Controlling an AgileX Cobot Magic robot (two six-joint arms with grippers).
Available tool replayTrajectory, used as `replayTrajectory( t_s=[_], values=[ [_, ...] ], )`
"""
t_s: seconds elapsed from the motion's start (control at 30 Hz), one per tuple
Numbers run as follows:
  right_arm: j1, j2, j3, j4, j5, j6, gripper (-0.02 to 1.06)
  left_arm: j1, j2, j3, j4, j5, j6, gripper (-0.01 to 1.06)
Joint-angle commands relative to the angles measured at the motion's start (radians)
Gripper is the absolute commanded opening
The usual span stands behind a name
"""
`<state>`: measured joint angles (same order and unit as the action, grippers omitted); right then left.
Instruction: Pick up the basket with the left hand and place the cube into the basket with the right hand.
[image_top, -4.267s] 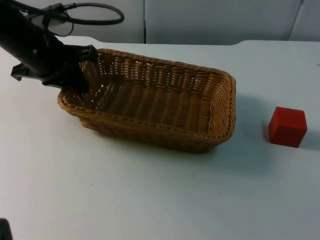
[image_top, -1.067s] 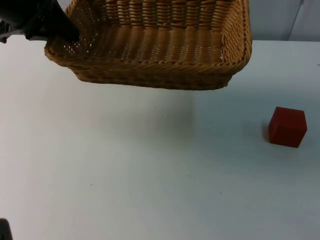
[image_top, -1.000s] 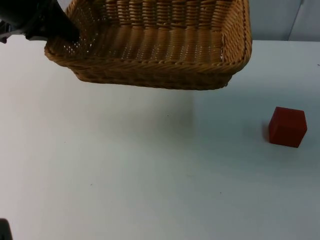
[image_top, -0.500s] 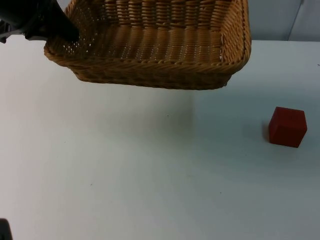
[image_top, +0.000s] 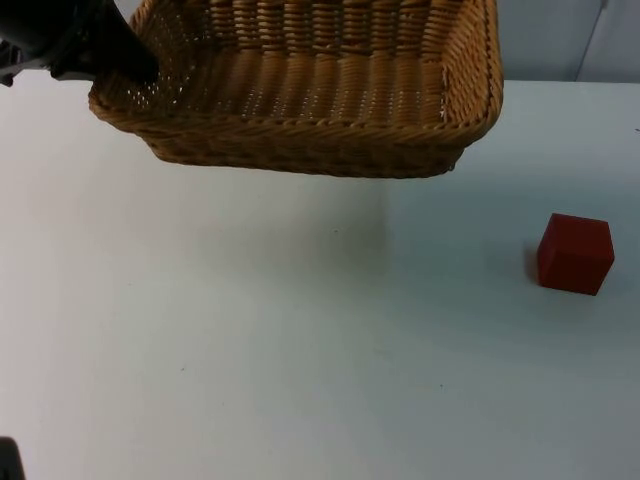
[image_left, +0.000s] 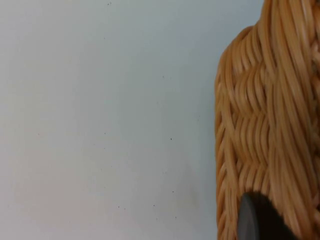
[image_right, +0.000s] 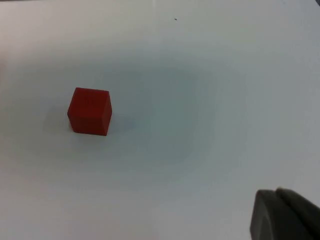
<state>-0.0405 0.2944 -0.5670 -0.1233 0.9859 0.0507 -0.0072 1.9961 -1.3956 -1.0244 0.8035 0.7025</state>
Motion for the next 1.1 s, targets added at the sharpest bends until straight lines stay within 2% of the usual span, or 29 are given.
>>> replayTrajectory(
  t_s=[0.0,0.07,0.1,0.17,0.2,0.23,0.33,0.37,0.4,0.53,0.57,0.7,0.93,1.07],
  values=[
    [0.002,0.107,-0.036,-0.008,-0.05,0.004,0.02,0.001,-0.019,-0.002,-0.042,0.013,-0.003,0.0],
    [0.002,0.241,-0.082,-0.008,-0.053,0.004,0.1,0.001,-0.019,-0.002,-0.042,0.013,-0.003,0.0],
    [0.002,0.241,-0.082,-0.008,-0.053,0.004,0.1,0.001,-0.019,-0.002,-0.042,0.013,-0.003,0.0],
    [0.002,0.371,-0.147,-0.003,-0.04,-0.006,0.27,0.001,-0.019,-0.002,-0.042,0.013,-0.003,0.0],
    [0.002,0.477,-0.198,-0.002,-0.03,-0.008,0.44,0.001,-0.019,-0.002,-0.042,0.013,-0.003,0.0],
    [0.002,0.477,-0.198,-0.002,-0.03,-0.008,0.44,0.001,-0.019,-0.002,-0.042,0.013,-0.003,0.0],
    [0.002,0.662,-0.325,0.026,-0.024,-0.036,0.96,0.001,-0.019,-0.002,-0.042,0.013,-0.003,0.0],
    [0.002,0.721,-0.361,0.059,-0.024,-0.061,1.05,0.001,-0.019,-0.002,-0.042,0.013,-0.003,0.0],
    [0.002,0.721,-0.361,0.059,-0.024,-0.061,1.05,0.001,-0.019,-0.002,-0.042,0.013,-0.003,0.0],
    [0.002,0.918,-0.515,0.22,-0.052,-0.078,1.05,0.001,-0.019,-0.002,-0.042,0.013,-0.003,0.0],
    [0.002,0.918,-0.515,0.22,-0.052,-0.078,1.05,0.001,-0.019,-0.002,-0.042,0.013,-0.003,0.0],
    [0.002,1.143,-0.614,0.341,-0.057,-0.078,1.05,0.001,-0.019,-0.002,-0.042,0.013,-0.003,0.0],
    [0.002,1.341,-0.623,0.369,-0.06,-0.078,1.05,0.001,-0.019,-0.002,-0.042,0.013,-0.003,0.0],
    [0.002,1.445,-0.623,0.369,-0.091,-0.078,1.05,0.001,-0.019,-0.002,-0.042,0.013,-0.003,0.0]
  ],
)
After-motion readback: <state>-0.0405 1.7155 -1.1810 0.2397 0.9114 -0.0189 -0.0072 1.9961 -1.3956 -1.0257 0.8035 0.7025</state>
